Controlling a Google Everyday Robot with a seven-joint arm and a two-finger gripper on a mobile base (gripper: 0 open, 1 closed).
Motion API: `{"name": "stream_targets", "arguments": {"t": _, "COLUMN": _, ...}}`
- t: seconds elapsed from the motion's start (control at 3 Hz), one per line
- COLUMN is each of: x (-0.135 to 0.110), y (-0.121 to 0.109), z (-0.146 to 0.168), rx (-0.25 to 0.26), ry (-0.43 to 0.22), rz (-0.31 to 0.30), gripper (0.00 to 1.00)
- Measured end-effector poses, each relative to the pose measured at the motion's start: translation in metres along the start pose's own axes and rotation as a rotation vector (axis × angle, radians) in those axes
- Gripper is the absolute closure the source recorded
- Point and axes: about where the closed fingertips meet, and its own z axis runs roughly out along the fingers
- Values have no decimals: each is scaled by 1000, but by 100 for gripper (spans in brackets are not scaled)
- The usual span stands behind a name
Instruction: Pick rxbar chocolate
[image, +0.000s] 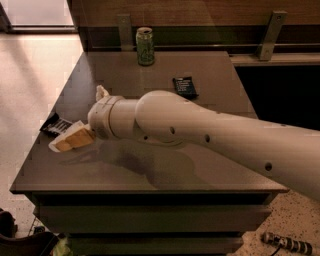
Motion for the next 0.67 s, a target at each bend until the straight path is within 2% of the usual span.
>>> {"name": "stream_targets", "arguments": {"t": 0.33, "x": 6, "y": 10, "z": 21, "rx": -9, "ry": 60, "rz": -40, "gripper": 0}}
{"name": "stream_targets", "arguments": {"t": 0.67, "x": 20, "y": 23, "z": 44, "rx": -37, "ry": 106, "rz": -54, "gripper": 0}}
